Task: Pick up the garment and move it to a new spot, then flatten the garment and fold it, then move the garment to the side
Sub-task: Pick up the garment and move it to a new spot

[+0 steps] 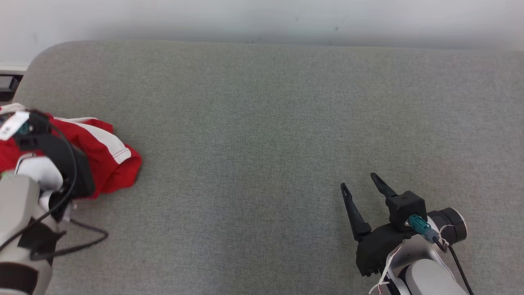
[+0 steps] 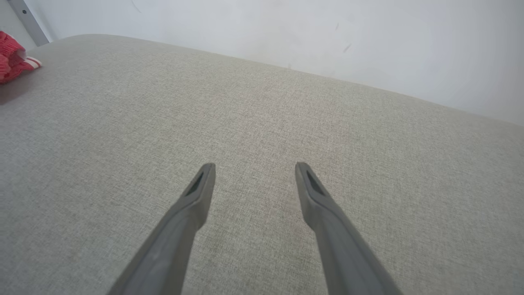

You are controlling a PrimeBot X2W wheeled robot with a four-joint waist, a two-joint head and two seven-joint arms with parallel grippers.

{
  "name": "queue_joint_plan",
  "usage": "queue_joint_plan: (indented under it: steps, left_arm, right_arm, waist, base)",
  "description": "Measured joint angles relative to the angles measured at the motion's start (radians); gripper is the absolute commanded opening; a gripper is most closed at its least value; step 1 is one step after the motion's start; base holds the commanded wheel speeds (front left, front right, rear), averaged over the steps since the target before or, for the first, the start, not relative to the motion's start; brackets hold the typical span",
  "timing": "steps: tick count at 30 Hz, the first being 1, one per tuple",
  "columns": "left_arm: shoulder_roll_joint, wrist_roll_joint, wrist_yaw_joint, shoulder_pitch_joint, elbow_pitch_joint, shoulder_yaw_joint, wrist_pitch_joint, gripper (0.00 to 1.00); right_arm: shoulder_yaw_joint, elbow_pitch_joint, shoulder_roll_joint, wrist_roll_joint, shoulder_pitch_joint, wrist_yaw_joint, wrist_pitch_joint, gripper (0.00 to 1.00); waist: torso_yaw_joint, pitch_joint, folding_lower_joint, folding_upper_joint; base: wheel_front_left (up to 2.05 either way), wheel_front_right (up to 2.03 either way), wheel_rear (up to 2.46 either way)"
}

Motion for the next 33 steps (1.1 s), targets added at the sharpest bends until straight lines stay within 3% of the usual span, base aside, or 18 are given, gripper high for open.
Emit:
queue_joint_plan:
  steps: [7, 15, 16, 17, 26, 33]
  left_arm:
    - [-0.017, 0.013, 0.000, -0.101, -0.037, -0.047, -0.098, 0.00]
    - [0.008, -0.003, 0.000, -0.063, 0.028, -0.072, -0.124, 0.00]
    - [0.007, -0.006, 0.000, -0.063, 0.036, -0.068, -0.124, 0.38]
    - [0.004, -0.012, 0.000, -0.063, 0.042, -0.066, -0.124, 1.00]
    - [0.049, -0.007, 0.000, -0.064, 0.128, -0.090, -0.075, 1.00]
    - [0.045, -0.022, 0.000, -0.063, 0.170, -0.100, -0.007, 1.00]
  right_arm:
    - [-0.002, 0.022, 0.023, 0.001, -0.019, 0.000, 0.000, 1.00]
    - [-0.002, 0.015, 0.028, 0.003, -0.012, 0.000, 0.000, 1.00]
    - [-0.007, 0.007, 0.025, 0.003, -0.008, 0.000, 0.000, 1.00]
    - [-0.011, 0.002, 0.022, 0.003, -0.002, 0.000, 0.000, 1.00]
    - [-0.006, -0.013, 0.018, 0.002, 0.006, -0.001, 0.010, 1.00]
    - [-0.006, -0.035, 0.001, -0.001, 0.007, -0.001, 0.022, 1.00]
  waist:
    - [0.010, -0.028, 0.0000, 0.0000]
    - [-0.012, -0.055, -0.0002, -0.0001]
    - [-0.015, -0.054, -0.0001, -0.0001]
    - [-0.017, -0.051, -0.0001, 0.0000]
    - [-0.030, -0.016, -0.0001, 0.0000]
    - [-0.047, -0.001, -0.0001, 0.0000]
  base:
    - [0.00, 0.00, 0.00]
    - [0.00, 0.00, 0.00]
    - [0.00, 0.00, 0.00]
    - [0.00, 0.00, 0.00]
    - [0.00, 0.00, 0.00]
    - [0.00, 0.00, 0.00]
